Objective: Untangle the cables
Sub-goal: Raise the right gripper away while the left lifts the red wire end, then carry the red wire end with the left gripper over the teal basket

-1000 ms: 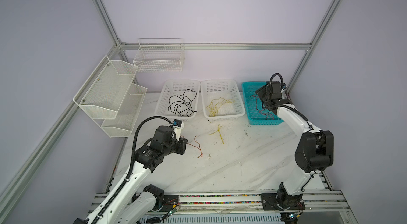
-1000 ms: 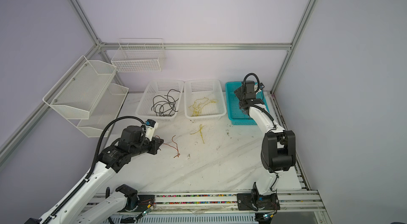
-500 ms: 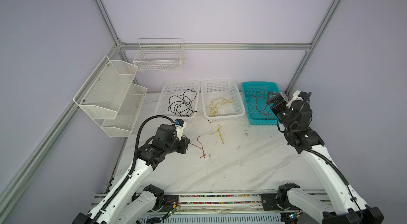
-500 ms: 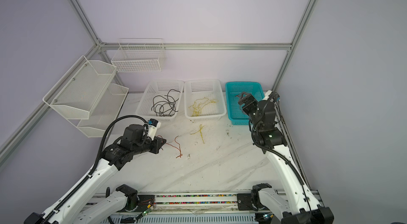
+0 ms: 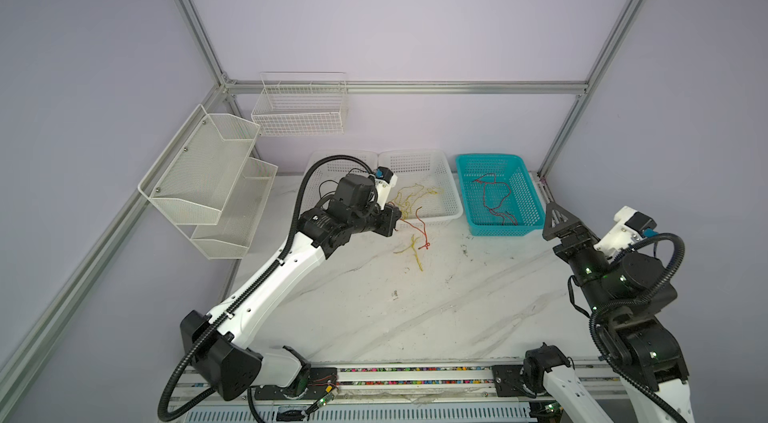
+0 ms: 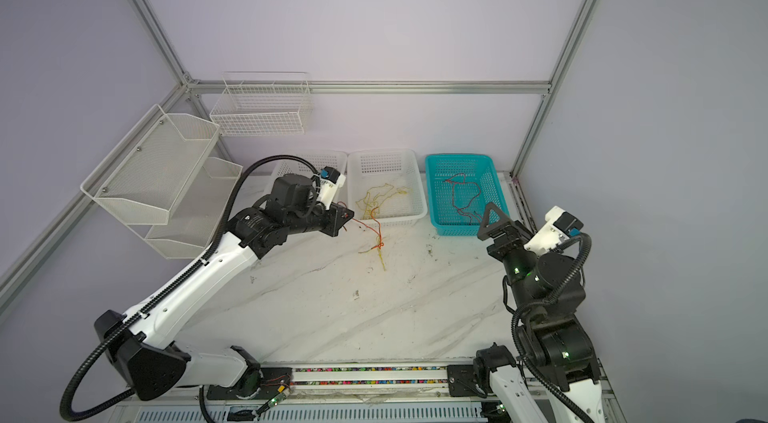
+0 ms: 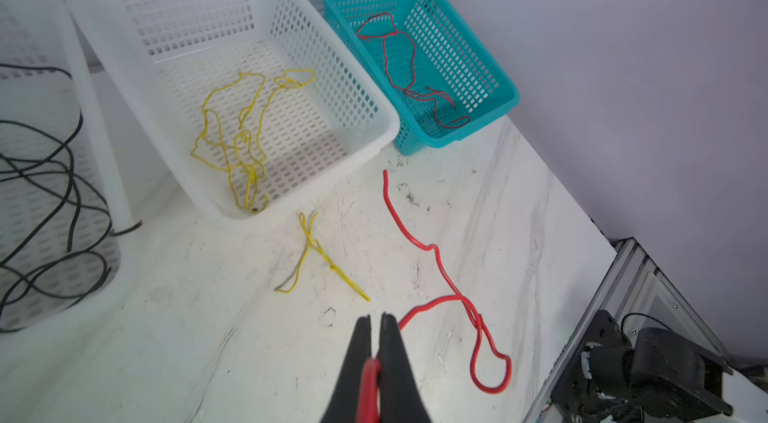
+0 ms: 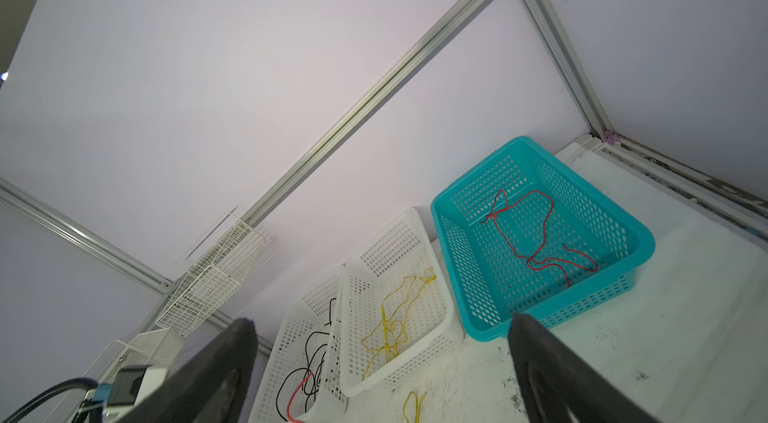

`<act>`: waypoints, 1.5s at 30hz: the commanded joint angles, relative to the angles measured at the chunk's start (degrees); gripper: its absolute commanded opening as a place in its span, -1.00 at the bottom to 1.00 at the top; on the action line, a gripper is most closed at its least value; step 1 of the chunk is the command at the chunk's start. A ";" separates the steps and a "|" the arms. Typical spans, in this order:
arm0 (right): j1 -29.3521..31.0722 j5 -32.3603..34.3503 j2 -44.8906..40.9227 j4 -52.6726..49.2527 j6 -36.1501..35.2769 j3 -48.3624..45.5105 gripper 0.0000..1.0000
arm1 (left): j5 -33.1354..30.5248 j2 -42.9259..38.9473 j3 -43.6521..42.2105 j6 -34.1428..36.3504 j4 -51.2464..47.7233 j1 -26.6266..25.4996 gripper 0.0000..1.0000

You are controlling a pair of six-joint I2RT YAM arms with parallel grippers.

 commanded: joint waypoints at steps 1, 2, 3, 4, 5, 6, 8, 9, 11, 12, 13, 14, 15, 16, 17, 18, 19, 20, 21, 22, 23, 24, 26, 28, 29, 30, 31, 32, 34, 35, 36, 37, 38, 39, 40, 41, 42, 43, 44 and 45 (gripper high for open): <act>0.57 1.05 -2.44 -7.08 -1.12 0.85 0.95 | -2.22 6.41 11.86 1.80 0.29 -1.92 -1.00; 0.60 0.90 -3.61 -7.67 -0.83 0.77 0.95 | -2.63 8.89 14.93 1.73 0.23 -2.29 -1.00; 0.57 0.51 -4.83 -8.20 -0.54 0.60 0.95 | -2.82 11.35 17.87 1.53 0.27 -2.60 -1.00; 0.65 0.50 -5.75 -8.92 -0.13 0.59 0.95 | -2.70 13.61 20.37 1.34 0.28 -2.69 -1.00; 0.58 0.22 -6.96 -9.68 0.36 0.59 0.95 | -2.89 16.24 23.45 1.05 0.40 -2.99 -1.00; 0.66 -0.33 -8.05 -10.24 0.56 0.59 0.94 | -3.10 18.93 26.30 0.79 0.44 -3.27 -1.00; 0.65 -0.25 -9.96 -11.88 0.79 0.61 0.95 | -3.46 23.96 32.35 -0.08 0.83 -3.70 -1.00; 0.67 -0.74 -11.16 -12.36 0.77 0.38 0.95 | -3.47 26.95 35.45 -0.84 1.33 -3.92 -1.00; 0.73 -0.22 -13.47 -13.42 0.62 0.52 0.95 | -3.29 32.06 41.00 -2.42 2.60 -4.37 -1.00; 0.76 -0.26 -14.59 -13.60 0.60 0.50 0.95 | -3.00 34.68 43.69 -3.63 3.41 -4.46 -1.00; 0.87 -0.45 -15.38 -13.73 0.26 0.55 0.95 | -2.64 36.98 46.32 -4.76 4.18 -4.50 -1.00; 0.90 0.18 -16.13 -14.21 0.06 0.93 0.95 | -2.41 39.79 48.94 -6.17 5.24 -4.68 -1.00; 0.83 0.80 -17.10 -14.66 -0.05 1.30 0.95 | -2.03 42.38 51.31 -7.65 6.72 -4.76 -1.00; 0.85 0.93 -17.94 -14.68 -0.29 1.38 0.95 | -1.51 44.43 53.13 -8.96 8.13 -4.83 -1.00; 0.86 1.03 -18.89 -14.57 -0.47 1.46 0.95 | -1.11 46.37 54.65 -10.31 10.19 -4.94 -1.00; 0.92 1.30 -19.60 -14.78 -0.42 1.63 0.95 | -0.87 48.46 55.75 -11.26 12.35 -5.08 -1.00; 0.91 1.05 -20.14 -14.84 -0.30 1.72 0.95 | -0.69 49.94 56.42 -12.19 14.23 -5.10 -1.00; 0.90 0.47 -20.63 -14.54 -0.46 1.78 0.95 | -0.76 51.59 56.70 -13.24 16.85 -5.12 -1.00; 0.95 0.19 -20.90 -14.66 -0.65 1.99 0.95 | -0.81 53.07 56.84 -14.27 19.41 -5.09 -1.00; 0.92 0.25 -21.08 -14.80 -0.72 2.21 0.95 | -0.88 54.35 57.21 -15.05 21.25 -5.12 -1.00; 0.91 -0.09 -21.26 -14.67 -0.97 2.45 0.95 | -1.07 56.05 58.11 -15.64 22.94 -5.29 -1.00; 0.86 -0.24 -21.41 -14.61 -1.22 2.77 0.95 | -1.27 57.75 59.21 -16.13 24.29 -5.44 -1.00; 0.86 -0.45 -21.76 -14.61 -1.35 3.25 0.95 | -1.74 60.95 62.03 -16.46 26.02 -5.95 -1.00; 0.89 -0.89 -22.20 -14.62 -1.58 3.49 0.95 | -2.60 63.58 64.41 -16.15 27.22 -6.66 -1.00; 0.87 -0.95 -22.38 -14.71 -1.78 3.81 0.95 | -3.07 64.52 65.01 -15.71 27.88 -7.09 -1.00; 0.85 -0.89 -22.51 -14.76 -1.96 3.91 0.95 | -3.80 65.16 65.07 -15.24 28.53 -7.49 -1.00; 0.88 -0.93 -22.59 -14.79 -2.28 4.12 0.95 | -4.42 65.52 65.03 -14.69 28.74 -7.78 -1.00; 0.85 -0.91 -22.63 -14.85 -2.60 4.27 0.95 | -4.82 65.92 65.04 -14.30 28.77 -8.00 -1.00; 0.91 -0.81 -22.75 -14.92 -2.87 4.54 0.95 | -5.12 66.50 65.03 -13.92 28.50 -8.21 -0.92; 0.97 -1.01 -22.78 -14.99 -2.93 4.58 0.95 | -5.01 66.67 65.03 -13.79 28.34 -8.27 -0.87; 0.92 -1.03 -22.77 -14.97 -3.00 4.58 0.95 | -5.14 66.77 65.03 -13.58 28.11 -8.27 -0.83; 0.91 -1.15 -22.86 -14.84 -2.96 4.57 0.95 | -5.20 66.74 65.03 -13.27 27.95 -8.41 -0.78; 0.95 -1.24 -22.99 -14.81 -2.99 4.48 0.95 | -5.23 66.69 65.03 -13.05 27.80 -8.53 -0.71; 0.96 -1.30 -23.03 -14.78 -3.03 4.31 0.95 | -5.21 66.62 65.01 -12.95 27.87 -8.56 -0.67; 0.97 -1.40 -23.12 -14.80 -3.01 4.25 0.95 | -5.12 66.46 65.03 -12.95 27.89 -8.63 -0.62; 0.95 -1.50 -23.12 -14.69 -2.98 4.19 0.95 | -5.12 66.29 65.03 -12.82 27.95 -8.68 -0.57; 0.92 -1.51 -23.12 -14.68 -2.94 4.11 0.95 | -5.12 66.10 65.03 -12.65 27.98 -8.75 -0.52; 0.91 -1.53 -23.13 -14.63 -2.96 4.11 0.95 | -5.22 65.79 65.03 -12.39 27.93 -8.91 -0.46; 0.95 -1.59 -23.11 -14.60 -2.94 3.96 0.95 | -5.29 65.50 65.03 -12.02 27.80 -8.93 -0.39; 0.90 -1.60 -23.11 -14.55 -2.93 3.95 0.95 | -5.33 65.18 65.03 -11.67 27.63 -9.11 -0.33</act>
